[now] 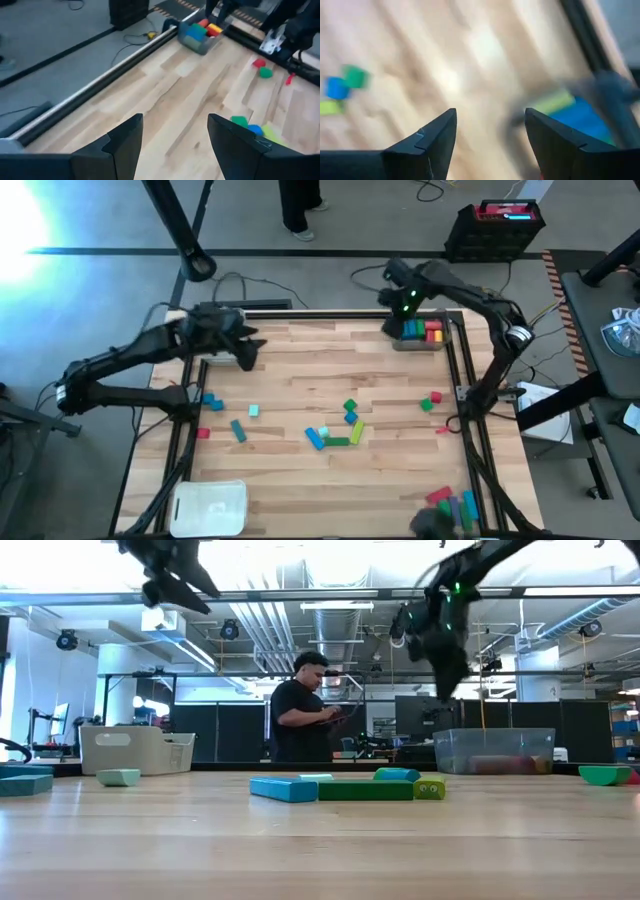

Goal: Sort blocks
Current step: Put the left light blue half cylindrical block into the gray bin

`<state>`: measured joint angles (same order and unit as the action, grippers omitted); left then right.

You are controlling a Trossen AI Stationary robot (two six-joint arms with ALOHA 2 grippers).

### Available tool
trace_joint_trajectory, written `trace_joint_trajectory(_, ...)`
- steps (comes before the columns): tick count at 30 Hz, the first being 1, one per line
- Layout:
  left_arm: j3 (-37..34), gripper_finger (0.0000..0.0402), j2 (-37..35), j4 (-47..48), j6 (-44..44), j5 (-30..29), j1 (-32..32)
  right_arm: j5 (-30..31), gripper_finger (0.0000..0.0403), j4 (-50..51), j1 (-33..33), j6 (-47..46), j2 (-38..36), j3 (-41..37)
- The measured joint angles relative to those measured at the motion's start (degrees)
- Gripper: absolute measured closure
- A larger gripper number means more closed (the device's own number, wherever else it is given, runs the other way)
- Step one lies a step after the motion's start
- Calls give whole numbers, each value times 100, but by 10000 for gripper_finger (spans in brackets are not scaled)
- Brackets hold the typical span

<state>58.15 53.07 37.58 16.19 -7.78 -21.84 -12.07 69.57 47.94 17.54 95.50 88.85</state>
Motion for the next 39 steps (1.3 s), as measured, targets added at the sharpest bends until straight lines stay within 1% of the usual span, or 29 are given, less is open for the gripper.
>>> trace_joint_trajectory(2, -408, 193, 64, -659, 60, -2, 131, -169, 177, -234, -471, -214, -152, -75)
trace_joint_trajectory(4, -878, 193, 154, -1464, 123, 19, 254, -197, 177, -492, -1044, -557, -269, -141)
trace_joint_trajectory(5, -1072, 193, 196, -1699, 229, 16, 284, -196, 177, -687, -1343, -749, -326, -179)
trace_joint_trajectory(7, -1325, 193, 290, -1753, 571, -35, 334, -169, 177, -1142, -1946, -1139, -412, -234)
trace_joint_trajectory(11, -1381, 193, 401, -957, 692, -68, 557, 167, 177, -1878, -3025, -1758, -481, -248)
trace_joint_trajectory(15, -1145, 185, 648, 503, 752, -65, 706, 542, 177, -2353, -3694, -2220, -474, -250)
trace_joint_trajectory(17, -1068, 174, 812, 1048, 831, -70, 756, 662, 177, -2484, -3885, -2347, -472, -250)
trace_joint_trajectory(19, -1062, 162, 977, 1352, 918, -23, 830, 755, 177, -2614, -4024, -2406, -463, -250)
trace_joint_trajectory(21, -1076, 150, 1165, 1443, 1001, 54, 967, 811, 177, -2645, -4091, -2455, -463, -250)
trace_joint_trajectory(23, -1089, 142, 1383, 1450, 1027, 260, 1161, 823, 177, -2668, -4102, -2524, -463, -250)
trace_joint_trajectory(27, -1093, 139, 1853, 1449, 1307, 288, 1699, 845, 177, -2663, -4106, -2550, -463, -250)
trace_joint_trajectory(29, -1093, 139, 2088, 1470, 1856, 296, 1897, 843, 177, -2666, -4106, -2551, -463, -250)
trace_joint_trajectory(32, -1093, 141, 2378, 1610, 3184, 337, 2097, 843, 177, -2666, -4106, -2552, -463, -250)
trace_joint_trajectory(34, -1093, 145, 2519, 1627, 3896, 340, 2220, 841, 177, -2669, -4106, -2550, -463, -250)
trace_joint_trajectory(39, -1058, 158, 2655, 1595, 5358, 229, 2343, 825, 177, -2709, -4089, -2388, -463, -250)
